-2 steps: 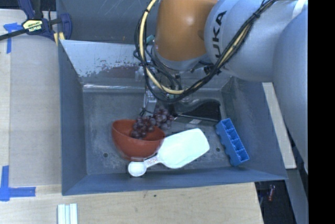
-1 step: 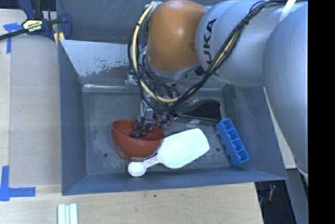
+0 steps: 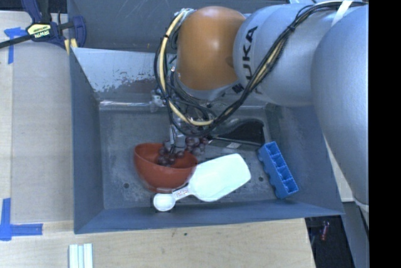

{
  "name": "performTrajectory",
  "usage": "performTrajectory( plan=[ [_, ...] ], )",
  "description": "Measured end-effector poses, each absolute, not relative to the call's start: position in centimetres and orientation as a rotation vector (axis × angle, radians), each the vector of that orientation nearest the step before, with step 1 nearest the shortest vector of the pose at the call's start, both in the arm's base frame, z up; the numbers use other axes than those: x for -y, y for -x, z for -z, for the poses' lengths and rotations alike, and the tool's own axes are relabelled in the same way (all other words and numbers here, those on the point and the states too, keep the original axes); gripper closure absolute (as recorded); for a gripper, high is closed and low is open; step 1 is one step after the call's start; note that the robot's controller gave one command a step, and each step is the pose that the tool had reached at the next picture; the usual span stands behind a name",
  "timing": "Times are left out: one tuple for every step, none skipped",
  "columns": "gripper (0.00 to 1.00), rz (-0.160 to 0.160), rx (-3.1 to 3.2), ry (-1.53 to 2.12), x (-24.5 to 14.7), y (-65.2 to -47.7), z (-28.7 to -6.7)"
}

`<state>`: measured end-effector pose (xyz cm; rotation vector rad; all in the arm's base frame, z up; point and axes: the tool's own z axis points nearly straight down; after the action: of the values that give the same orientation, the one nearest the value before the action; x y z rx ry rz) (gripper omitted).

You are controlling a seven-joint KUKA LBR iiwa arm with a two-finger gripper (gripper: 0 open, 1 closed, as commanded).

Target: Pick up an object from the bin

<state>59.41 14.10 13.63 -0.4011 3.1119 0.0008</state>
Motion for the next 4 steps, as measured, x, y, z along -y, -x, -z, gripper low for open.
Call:
performTrajectory(
  plan=[
    [0.00, -0.004, -3.057, 0.692, -13.9, -58.5, -8.0],
    [0.00, -0.008, -3.056, 0.683, -14.1, -58.8, -6.7],
    [1.00, -0.006, -2.981, 0.919, -18.6, -57.8, -7.7],
    [1.00, -0.006, -2.981, 0.917, -18.6, -57.8, -7.7]
  ],
)
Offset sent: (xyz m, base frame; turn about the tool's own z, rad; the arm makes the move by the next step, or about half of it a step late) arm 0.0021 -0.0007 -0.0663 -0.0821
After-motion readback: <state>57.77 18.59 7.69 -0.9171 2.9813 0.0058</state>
